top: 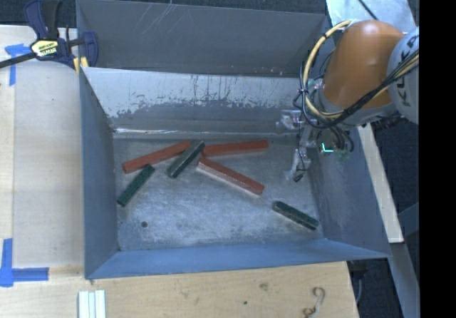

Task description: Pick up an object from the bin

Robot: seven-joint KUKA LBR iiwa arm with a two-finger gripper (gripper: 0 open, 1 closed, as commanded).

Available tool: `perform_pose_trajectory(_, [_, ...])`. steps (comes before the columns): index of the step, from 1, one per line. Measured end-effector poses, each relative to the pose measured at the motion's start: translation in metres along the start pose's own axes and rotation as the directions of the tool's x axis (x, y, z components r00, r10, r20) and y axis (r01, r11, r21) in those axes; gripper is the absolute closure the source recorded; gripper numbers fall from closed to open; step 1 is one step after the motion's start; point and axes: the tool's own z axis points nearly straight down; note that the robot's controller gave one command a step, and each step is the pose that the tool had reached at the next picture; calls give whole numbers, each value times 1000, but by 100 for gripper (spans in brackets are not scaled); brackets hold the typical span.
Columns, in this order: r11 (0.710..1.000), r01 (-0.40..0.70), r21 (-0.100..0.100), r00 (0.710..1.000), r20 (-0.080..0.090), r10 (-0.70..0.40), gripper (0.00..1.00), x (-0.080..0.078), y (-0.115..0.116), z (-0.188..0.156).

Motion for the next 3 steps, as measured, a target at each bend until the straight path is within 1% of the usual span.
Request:
perform_pose_trajectory(1, [1000,0,0,1000,0,0,0,0,0,0])
perform_pose_trajectory(2, [933,360,-4,933,-4,-360,0,78,54,80])
perform_pose_trajectory(3, [895,447,1,895,5,-447,0,60,71,43])
